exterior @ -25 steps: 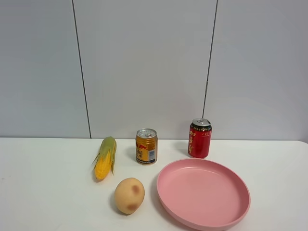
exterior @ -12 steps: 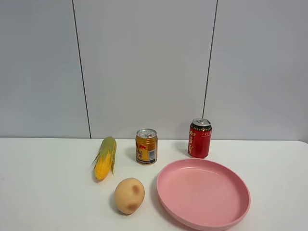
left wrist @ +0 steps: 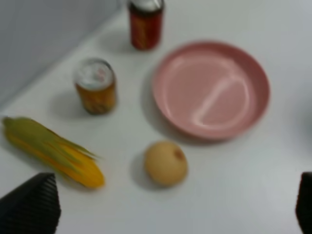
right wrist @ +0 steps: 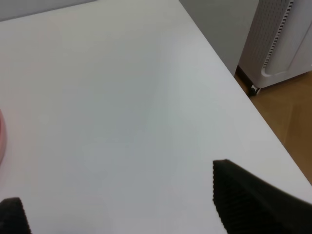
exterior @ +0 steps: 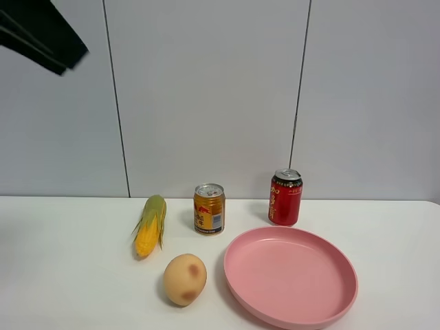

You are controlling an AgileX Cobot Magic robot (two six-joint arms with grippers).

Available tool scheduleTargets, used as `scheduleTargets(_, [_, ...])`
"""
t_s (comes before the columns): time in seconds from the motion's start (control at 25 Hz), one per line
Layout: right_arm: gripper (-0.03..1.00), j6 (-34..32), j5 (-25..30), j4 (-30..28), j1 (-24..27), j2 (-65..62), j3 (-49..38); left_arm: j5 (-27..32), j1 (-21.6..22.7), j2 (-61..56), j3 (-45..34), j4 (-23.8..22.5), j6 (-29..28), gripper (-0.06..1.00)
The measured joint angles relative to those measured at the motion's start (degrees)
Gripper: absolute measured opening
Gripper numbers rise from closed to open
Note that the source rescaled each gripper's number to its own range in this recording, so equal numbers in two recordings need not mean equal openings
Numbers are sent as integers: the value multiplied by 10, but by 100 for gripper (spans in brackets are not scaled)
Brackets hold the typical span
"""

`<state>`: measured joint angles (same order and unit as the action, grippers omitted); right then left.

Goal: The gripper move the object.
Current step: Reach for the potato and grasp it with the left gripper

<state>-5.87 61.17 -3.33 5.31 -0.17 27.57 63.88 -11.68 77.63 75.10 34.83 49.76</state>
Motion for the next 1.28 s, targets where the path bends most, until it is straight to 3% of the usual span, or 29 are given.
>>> scheduleTargets(0.32, [100, 0, 0, 0, 0, 0, 0, -2, -137, 197, 61, -93, -84, 100])
scheduleTargets(0.56, [100, 0, 0, 0, 0, 0, 0, -71, -199, 287, 61, -206, -110, 100])
scheduleTargets(0.8, [100, 0, 0, 0, 0, 0, 0, -152, -222, 347, 62, -227, -111, 100])
scheduleTargets(1.28, [100, 0, 0, 0, 0, 0, 0, -185, -226, 431, 65, -255, -111, 100])
